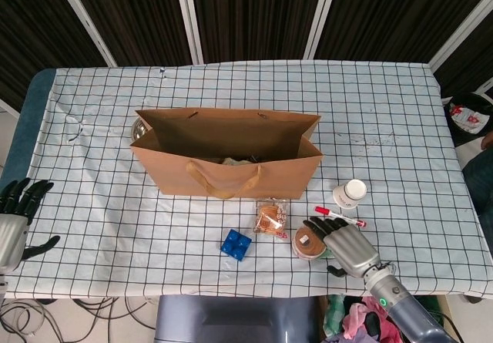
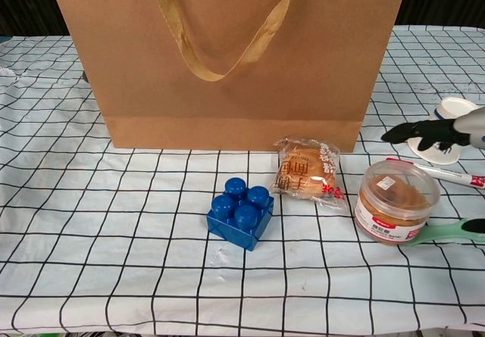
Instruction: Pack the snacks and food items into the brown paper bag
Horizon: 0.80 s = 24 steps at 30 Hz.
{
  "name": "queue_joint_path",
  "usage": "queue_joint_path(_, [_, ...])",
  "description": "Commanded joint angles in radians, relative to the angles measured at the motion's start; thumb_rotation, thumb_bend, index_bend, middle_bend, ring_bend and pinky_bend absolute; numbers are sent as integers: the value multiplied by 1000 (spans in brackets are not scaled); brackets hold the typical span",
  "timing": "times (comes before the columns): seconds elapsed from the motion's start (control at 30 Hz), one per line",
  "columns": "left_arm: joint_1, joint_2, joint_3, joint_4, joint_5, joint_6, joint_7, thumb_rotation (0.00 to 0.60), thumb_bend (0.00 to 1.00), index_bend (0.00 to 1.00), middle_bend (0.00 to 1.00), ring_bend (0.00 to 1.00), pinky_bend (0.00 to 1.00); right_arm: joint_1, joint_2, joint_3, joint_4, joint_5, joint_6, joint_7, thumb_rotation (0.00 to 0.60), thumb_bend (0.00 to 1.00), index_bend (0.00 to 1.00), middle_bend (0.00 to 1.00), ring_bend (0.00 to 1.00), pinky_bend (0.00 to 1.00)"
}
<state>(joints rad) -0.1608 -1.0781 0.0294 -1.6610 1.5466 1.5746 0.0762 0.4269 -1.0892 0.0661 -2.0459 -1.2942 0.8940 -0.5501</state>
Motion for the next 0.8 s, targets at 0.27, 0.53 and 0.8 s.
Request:
queue_joint_path(0.27, [4, -5, -19, -1, -11, -11, 7, 600, 73, 108, 112, 0, 23, 79, -126, 15, 46, 132, 14, -129, 600, 170, 8, 57, 144, 185])
queue_joint_path(0.53, [6, -6, -29, -4, -19, -26, 15, 600, 74, 109, 112, 0, 23, 119, -182, 5, 85, 219, 37, -198, 600, 173, 40, 185, 266, 187])
queue_joint_path(0.8, [10, -7, -38, -13, -31, -41, 20, 600, 74, 120, 112, 0, 23, 141, -209, -16, 91, 231, 56, -209, 600, 311, 299, 364, 409, 223])
